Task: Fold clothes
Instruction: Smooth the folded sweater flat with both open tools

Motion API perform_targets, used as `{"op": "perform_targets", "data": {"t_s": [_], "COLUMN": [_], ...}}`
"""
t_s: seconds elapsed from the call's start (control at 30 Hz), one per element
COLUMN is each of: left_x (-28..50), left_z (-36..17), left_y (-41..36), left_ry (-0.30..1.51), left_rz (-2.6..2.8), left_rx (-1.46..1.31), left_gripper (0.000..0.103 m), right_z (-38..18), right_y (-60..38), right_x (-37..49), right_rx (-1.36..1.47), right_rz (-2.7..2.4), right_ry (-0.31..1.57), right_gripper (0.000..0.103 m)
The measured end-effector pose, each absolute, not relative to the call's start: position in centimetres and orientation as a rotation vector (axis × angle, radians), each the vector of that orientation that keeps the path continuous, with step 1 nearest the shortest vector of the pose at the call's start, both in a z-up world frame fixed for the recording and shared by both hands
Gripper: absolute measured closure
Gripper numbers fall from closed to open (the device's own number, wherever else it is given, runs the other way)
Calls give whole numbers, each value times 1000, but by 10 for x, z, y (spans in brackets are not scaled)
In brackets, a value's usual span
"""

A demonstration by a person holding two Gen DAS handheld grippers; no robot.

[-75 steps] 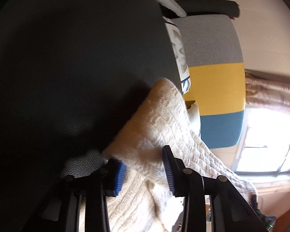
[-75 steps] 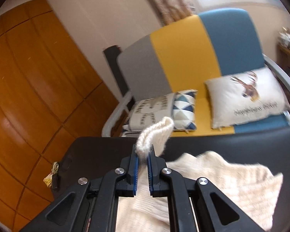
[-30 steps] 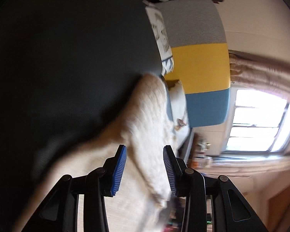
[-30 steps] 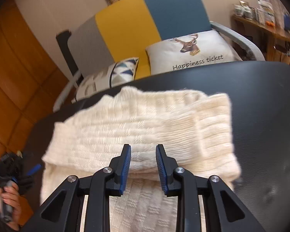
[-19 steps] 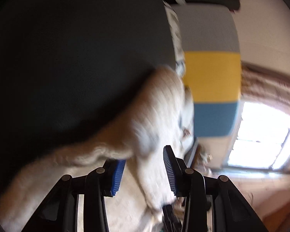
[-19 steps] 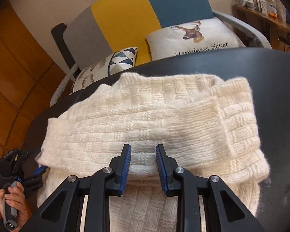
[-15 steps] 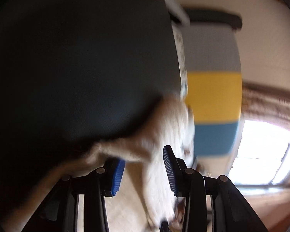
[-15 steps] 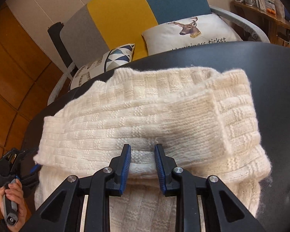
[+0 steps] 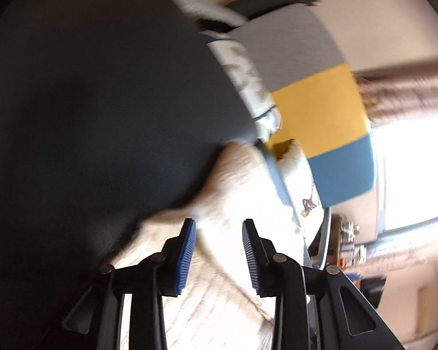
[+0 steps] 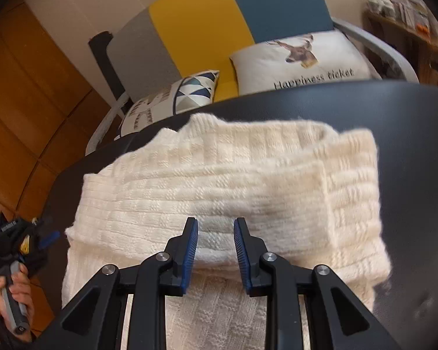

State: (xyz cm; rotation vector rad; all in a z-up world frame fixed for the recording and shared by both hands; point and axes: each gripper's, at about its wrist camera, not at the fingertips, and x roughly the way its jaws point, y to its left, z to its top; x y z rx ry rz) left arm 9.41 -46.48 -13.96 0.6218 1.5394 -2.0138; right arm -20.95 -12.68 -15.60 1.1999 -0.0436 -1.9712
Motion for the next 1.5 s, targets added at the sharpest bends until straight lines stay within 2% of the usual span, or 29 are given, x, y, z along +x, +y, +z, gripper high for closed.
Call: {"op": "perform_targets", "data": {"t_s": [0.07,0.1,0.2,0.33,0.47,0.5,0.53,0.6,0.7,0.77,0.9,1.03,1.1,1.2,1.33,1.5], "left_x": [85,72,28,-10,-28,-29,-28,-24,-22,-8,26,50,58,64,63,62], "left_z": [-123,-116,-113,-135,-154,-159,-165,-172,-165,-152,-134,-132,-134,-139,-146,-154], "left_y": [-466,-468,-472,-479,-487,-489,-492,-495,-485,-483,-479,-459,-451,-446,-449,-452], "left_ry": [1467,1426,1312,1161,1093,1079,1088,1056,987,1002,946,829,801,790,823,863], "left_rz": [-2087,-2135,-2218,-2221,-2189,-2182,-2180,-2207,-2260,-2311,-2435,-2555,-2592,-2626,-2602,-2564], "left_rx": [626,650,786,995,1075,1096,1097,1105,1116,1075,997,1009,1021,1029,1055,1091], "left_gripper": [67,63,62,62,62,65,69,70,71,70,69,69,69,69,68,69], "right_z": [-150,-149,-147,-154,-171,-178,-185,-190,-180,-165,-131,-125,-133,-151,-182,-199], "right_y": [-134,-139,-153,-164,-171,-170,-169,-163,-164,-173,-240,-330,-372,-423,-468,-473], "right_x": [-211,-212,-216,-226,-236,-237,-239,-238,-235,-231,-199,-168,-160,-154,-157,-164], "right_rx": [1184,1181,1183,1210,1281,1303,1325,1305,1284,1238,1081,1027,1047,1112,1195,1238], "right_rz": [-1964,-1955,-1928,-1903,-1929,-1936,-1942,-1947,-1939,-1913,-1636,-1361,-1250,-1160,-1241,-1299], "right_ry": [-3,21,102,168,273,292,309,279,267,274,298,331,341,360,474,454], "right_gripper": [78,78,78,78,78,78,78,78,77,76,76,78,83,83,83,86]}}
